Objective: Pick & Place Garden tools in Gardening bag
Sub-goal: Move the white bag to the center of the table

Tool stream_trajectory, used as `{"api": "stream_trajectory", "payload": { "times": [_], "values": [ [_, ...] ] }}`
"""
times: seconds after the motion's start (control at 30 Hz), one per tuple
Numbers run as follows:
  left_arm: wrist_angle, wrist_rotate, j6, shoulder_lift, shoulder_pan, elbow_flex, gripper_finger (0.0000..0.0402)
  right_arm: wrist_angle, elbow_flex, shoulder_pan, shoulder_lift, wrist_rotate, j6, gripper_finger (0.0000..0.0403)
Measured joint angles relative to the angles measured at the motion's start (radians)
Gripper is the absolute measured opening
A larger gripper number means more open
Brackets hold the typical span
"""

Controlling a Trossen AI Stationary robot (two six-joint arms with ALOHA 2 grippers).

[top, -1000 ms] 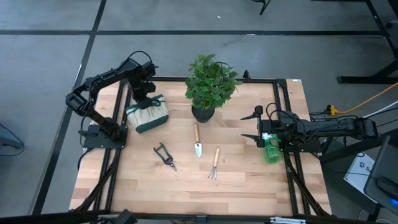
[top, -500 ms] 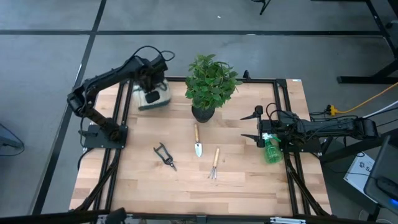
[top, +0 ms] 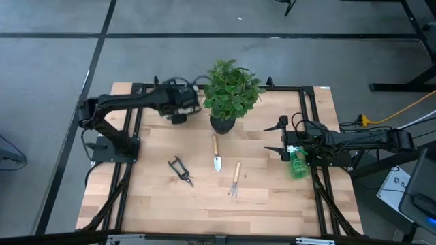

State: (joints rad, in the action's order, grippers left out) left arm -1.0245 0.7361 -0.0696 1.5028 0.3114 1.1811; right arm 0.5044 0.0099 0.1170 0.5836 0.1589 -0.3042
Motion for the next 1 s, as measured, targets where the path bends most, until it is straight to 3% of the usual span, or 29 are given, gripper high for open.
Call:
{"api": "stream_trajectory", "payload": {
  "times": [0.3, 0.63, 1.0],
  "values": [
    [0.028, 0.243, 0.127, 0.000, -0.223, -0.104, 0.0003, 0.000, 0.000, 0.000, 0.000, 0.000, 0.000, 0.0341],
    [0.031, 0.265, 0.165, 0.000, -0.302, -0.104, 0.0003, -0.001, 0.000, 0.000, 0.000, 0.000, 0.000, 0.0340],
    [0.039, 0.280, 0.164, 0.000, -0.483, -0.104, 0.0003, 0.008, 0.000, 0.000, 0.000, 0.000, 0.000, 0.0341]
  ]
}}
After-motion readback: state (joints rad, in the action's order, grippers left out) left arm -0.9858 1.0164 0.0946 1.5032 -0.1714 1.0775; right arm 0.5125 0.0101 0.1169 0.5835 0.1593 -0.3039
